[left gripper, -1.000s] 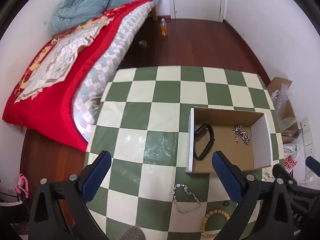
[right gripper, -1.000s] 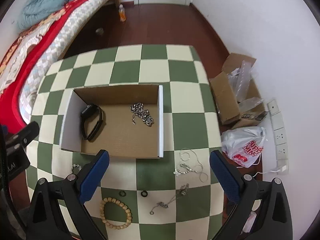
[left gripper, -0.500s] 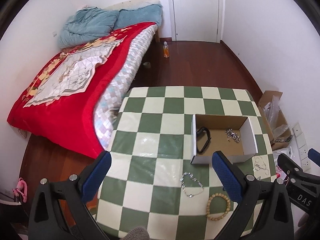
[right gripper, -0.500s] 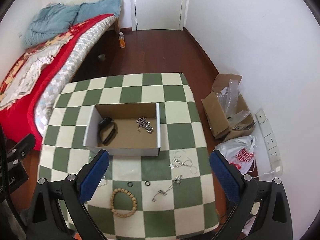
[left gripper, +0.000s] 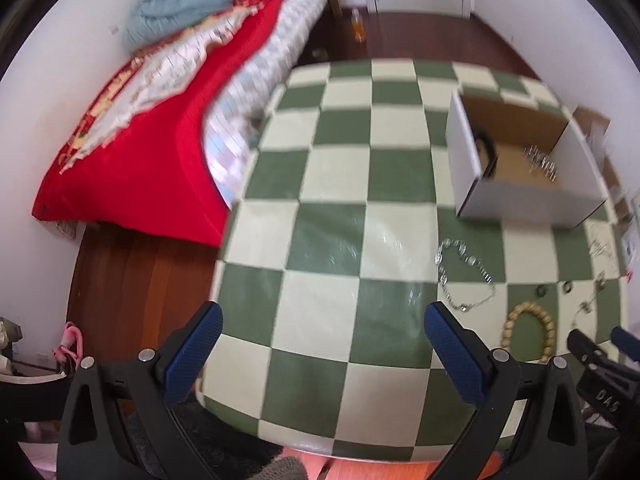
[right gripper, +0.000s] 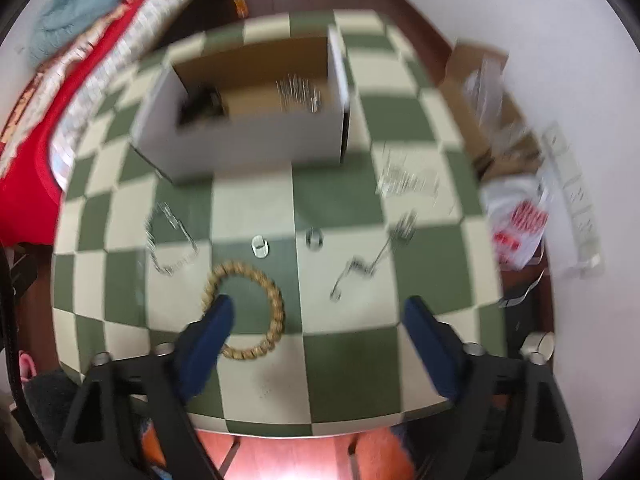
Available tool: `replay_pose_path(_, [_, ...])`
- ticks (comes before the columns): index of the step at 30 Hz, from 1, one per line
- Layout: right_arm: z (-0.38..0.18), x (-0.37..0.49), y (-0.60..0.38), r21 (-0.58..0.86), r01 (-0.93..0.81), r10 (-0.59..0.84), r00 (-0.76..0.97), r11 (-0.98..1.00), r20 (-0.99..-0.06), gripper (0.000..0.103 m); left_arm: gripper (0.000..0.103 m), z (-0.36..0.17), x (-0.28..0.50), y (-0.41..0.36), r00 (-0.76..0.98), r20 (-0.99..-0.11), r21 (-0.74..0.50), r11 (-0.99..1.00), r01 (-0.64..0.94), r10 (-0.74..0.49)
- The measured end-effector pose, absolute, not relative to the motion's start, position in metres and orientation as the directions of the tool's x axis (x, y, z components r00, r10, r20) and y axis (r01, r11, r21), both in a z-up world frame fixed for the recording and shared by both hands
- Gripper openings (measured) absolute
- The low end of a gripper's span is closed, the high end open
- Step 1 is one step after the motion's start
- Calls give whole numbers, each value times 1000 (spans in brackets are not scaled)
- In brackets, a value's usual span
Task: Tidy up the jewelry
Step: 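Grasp the silver link bracelet with the left gripper while the right grasps the wooden beads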
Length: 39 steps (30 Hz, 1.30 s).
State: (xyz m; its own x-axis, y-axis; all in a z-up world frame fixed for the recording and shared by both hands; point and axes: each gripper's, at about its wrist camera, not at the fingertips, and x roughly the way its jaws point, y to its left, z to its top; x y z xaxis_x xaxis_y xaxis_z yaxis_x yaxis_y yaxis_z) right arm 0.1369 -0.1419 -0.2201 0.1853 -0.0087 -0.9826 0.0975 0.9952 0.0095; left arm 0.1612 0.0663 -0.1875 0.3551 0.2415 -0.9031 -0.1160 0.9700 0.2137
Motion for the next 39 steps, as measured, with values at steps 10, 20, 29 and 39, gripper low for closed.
replay_pose_path(10, [-265, 137, -121, -36, 47, -43, 154, 998, -987, 34, 103, -239, 189, 50, 258, -943, 198, 978, -66, 208])
replay_pose_path(20, [-264, 136, -157, -52, 79, -63, 144, 995, -988, 10, 102, -254, 211, 40, 236, -966, 99, 994, -56, 109])
replay_pose_path(29, [-260, 140, -171, -51, 108, -67, 141, 993, -988, 11, 77, -270, 231, 20, 203, -978, 55, 998, -4, 55])
replay_pose_path(39, [-260, 145, -172, -47, 112, -62, 139, 993, -988, 11, 20, -263, 223, 3, 228, -974, 28, 998, 55, 15])
